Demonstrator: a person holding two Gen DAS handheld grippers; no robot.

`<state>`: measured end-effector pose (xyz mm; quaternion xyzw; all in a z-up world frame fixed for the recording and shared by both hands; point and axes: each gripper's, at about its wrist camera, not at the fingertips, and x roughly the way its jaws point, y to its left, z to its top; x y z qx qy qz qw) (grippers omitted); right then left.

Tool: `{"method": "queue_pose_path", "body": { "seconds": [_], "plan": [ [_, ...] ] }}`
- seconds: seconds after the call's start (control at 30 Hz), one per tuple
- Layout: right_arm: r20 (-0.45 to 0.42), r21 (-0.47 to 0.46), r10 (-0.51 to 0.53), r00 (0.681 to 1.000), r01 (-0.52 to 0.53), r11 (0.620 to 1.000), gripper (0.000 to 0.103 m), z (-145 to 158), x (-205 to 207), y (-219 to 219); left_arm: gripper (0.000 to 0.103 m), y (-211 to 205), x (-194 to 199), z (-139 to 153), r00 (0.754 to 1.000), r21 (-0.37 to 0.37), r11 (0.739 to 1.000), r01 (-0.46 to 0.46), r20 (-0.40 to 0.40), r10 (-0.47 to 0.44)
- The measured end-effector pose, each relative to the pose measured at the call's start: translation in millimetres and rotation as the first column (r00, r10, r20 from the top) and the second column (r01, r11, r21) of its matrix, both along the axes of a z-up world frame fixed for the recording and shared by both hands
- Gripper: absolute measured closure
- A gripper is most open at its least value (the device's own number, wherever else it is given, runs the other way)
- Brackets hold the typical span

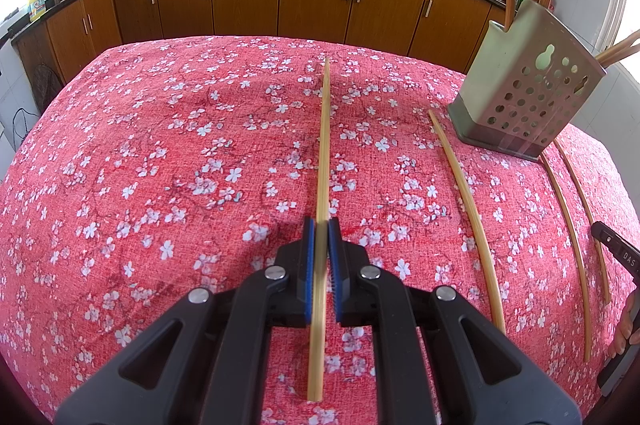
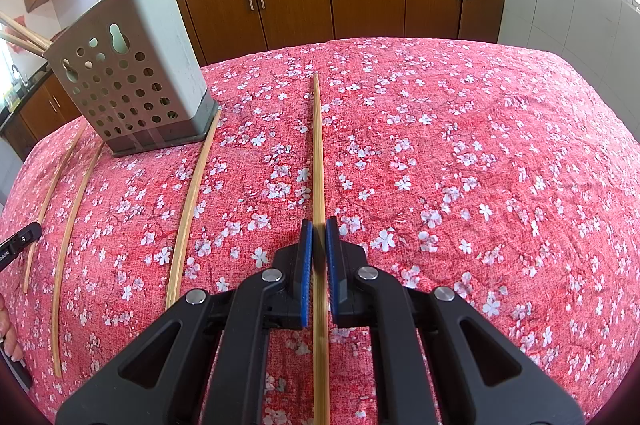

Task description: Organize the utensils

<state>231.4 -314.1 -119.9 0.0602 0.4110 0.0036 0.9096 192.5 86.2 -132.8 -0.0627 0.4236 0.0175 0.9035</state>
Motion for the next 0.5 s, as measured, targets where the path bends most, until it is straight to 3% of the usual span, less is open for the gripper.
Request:
{"method": "queue_pose_path", "body": {
  "seconds": [0.5],
  "plan": [
    [0.000, 0.002, -0.001, 1.000, 0.001, 1.000, 0.095, -0.1, -2.0, 2.9, 0.092, -0.4, 0.3, 0.2, 1.000, 0.000, 1.000, 0.000, 0.000, 0.000]
  ]
}}
